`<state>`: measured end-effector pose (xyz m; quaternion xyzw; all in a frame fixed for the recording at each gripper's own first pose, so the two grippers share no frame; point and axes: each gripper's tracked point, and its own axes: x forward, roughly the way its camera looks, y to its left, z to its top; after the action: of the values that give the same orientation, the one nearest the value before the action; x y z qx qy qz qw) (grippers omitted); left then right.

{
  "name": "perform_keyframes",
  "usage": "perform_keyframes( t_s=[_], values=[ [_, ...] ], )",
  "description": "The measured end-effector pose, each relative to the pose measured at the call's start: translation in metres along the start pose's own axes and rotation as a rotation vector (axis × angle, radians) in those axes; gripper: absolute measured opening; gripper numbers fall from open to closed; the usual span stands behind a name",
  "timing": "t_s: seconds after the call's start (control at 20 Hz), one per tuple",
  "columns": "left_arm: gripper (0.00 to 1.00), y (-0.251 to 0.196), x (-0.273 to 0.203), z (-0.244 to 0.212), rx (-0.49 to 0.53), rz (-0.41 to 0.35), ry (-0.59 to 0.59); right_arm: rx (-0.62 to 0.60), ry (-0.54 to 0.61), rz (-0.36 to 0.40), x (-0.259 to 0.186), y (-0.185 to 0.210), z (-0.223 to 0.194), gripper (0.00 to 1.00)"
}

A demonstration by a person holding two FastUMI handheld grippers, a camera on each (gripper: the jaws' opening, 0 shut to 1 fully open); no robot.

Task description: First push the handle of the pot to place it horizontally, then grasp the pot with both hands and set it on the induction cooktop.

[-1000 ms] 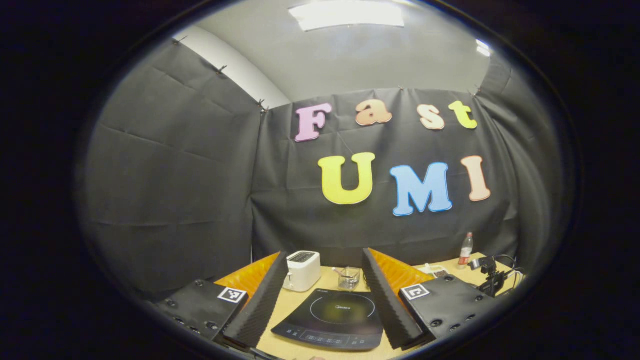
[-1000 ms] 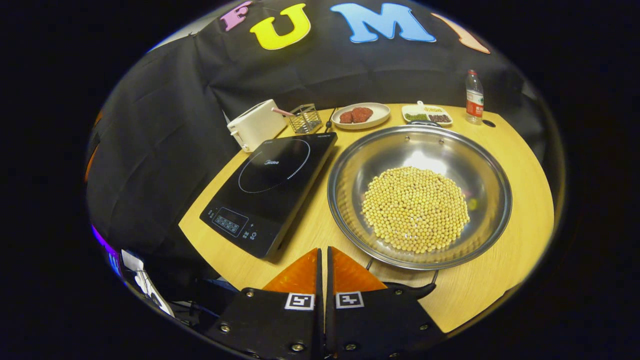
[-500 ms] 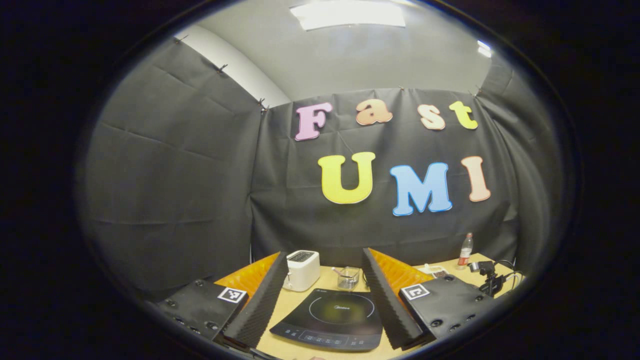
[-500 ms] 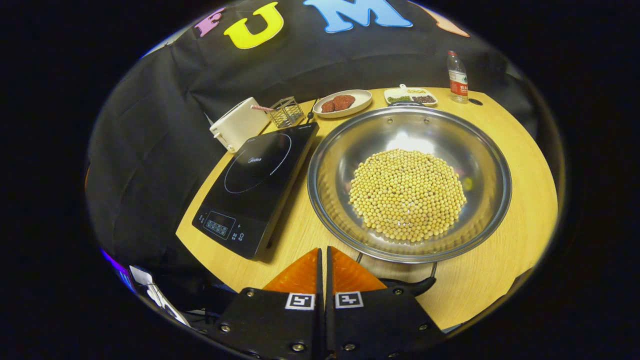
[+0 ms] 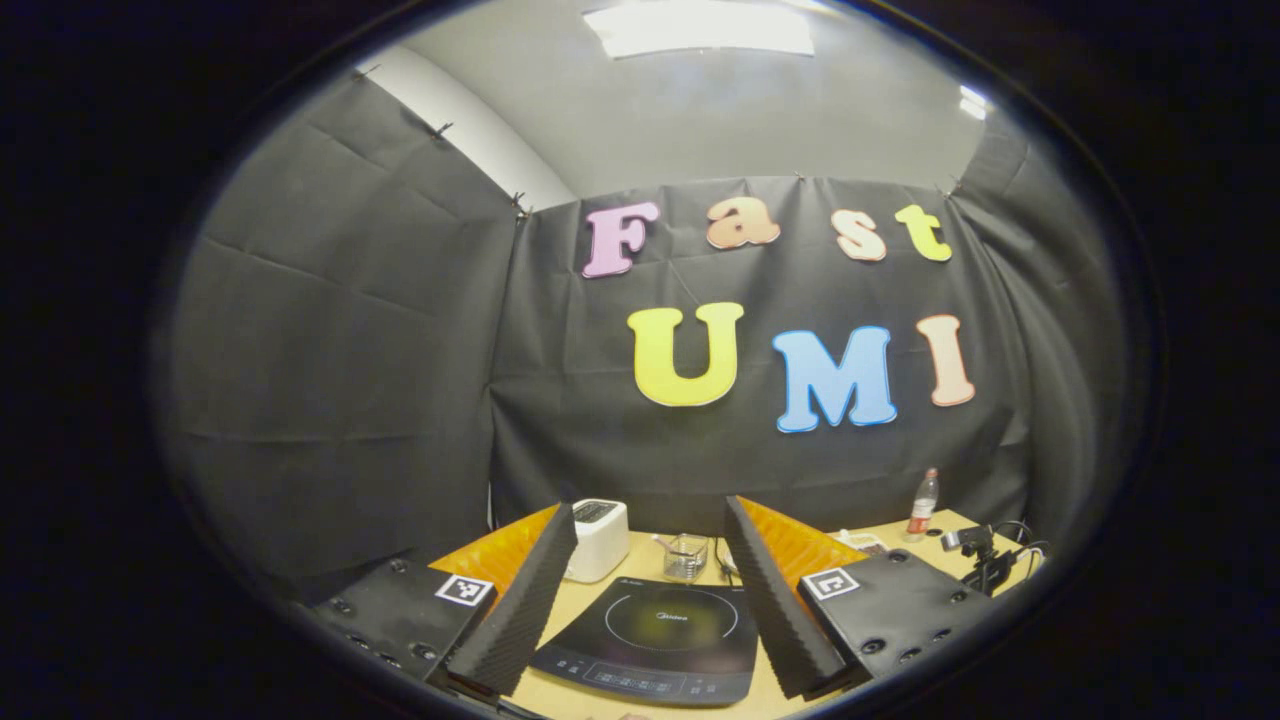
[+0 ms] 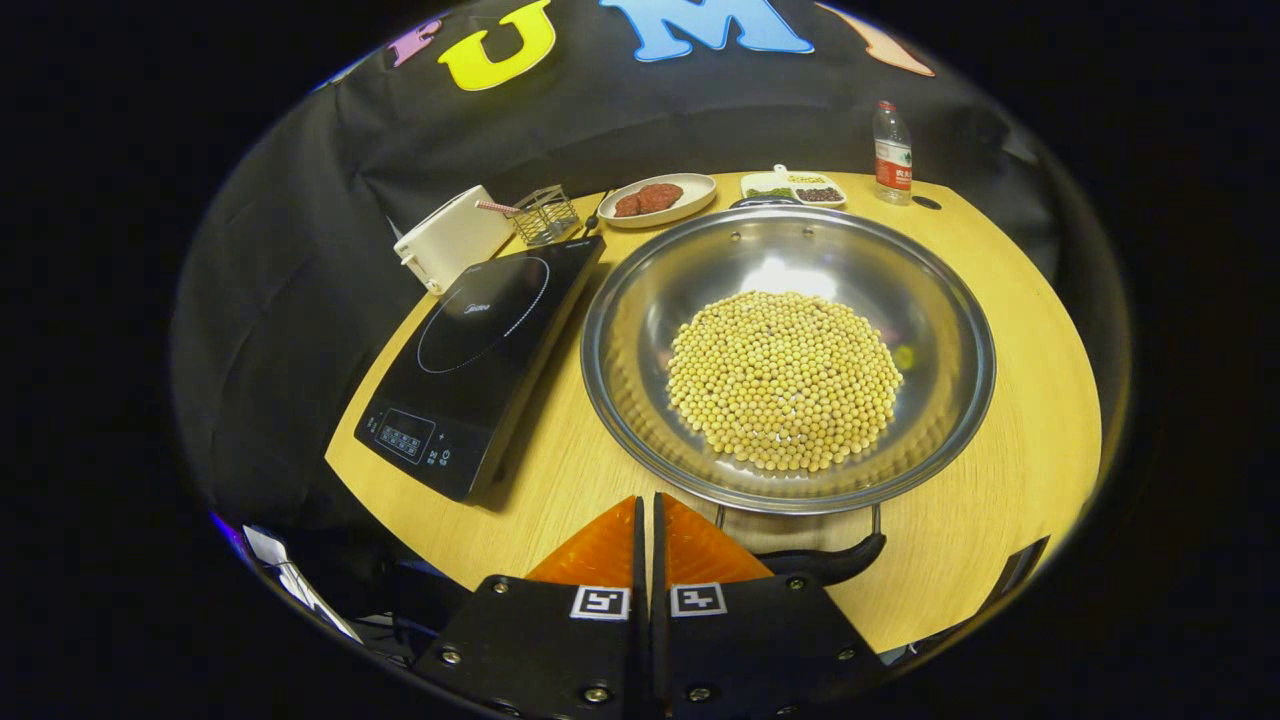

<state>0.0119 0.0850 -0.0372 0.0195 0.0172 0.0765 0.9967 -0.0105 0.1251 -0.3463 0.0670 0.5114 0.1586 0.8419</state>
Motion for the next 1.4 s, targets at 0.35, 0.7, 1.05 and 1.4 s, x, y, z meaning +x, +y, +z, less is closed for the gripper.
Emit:
perform_keyframes(
  t_s=[0.35,0.7,1.05,1.4],
  values=[
    [0.96,-0.009,0.003,0.000,-0.001,-0.011,0.002,-0.012,0.032,-0.089,0.002,-0.027,0.000,0.01],
    [1.00,-0.018,0.010,-0.005,-0.013,-0.013,0.012,-0.052,0.071,-0.159,0.004,-0.053,-0.005,0.01],
    [1.00,-0.048,0.022,-0.008,-0.021,-0.052,0.016,-0.058,0.085,-0.219,-0.003,-0.088,-0.007,0.01],
    [1.00,-0.078,0.033,-0.013,-0.033,-0.085,0.025,-0.059,0.076,-0.293,-0.013,-0.132,-0.002,0.01]
  ],
)
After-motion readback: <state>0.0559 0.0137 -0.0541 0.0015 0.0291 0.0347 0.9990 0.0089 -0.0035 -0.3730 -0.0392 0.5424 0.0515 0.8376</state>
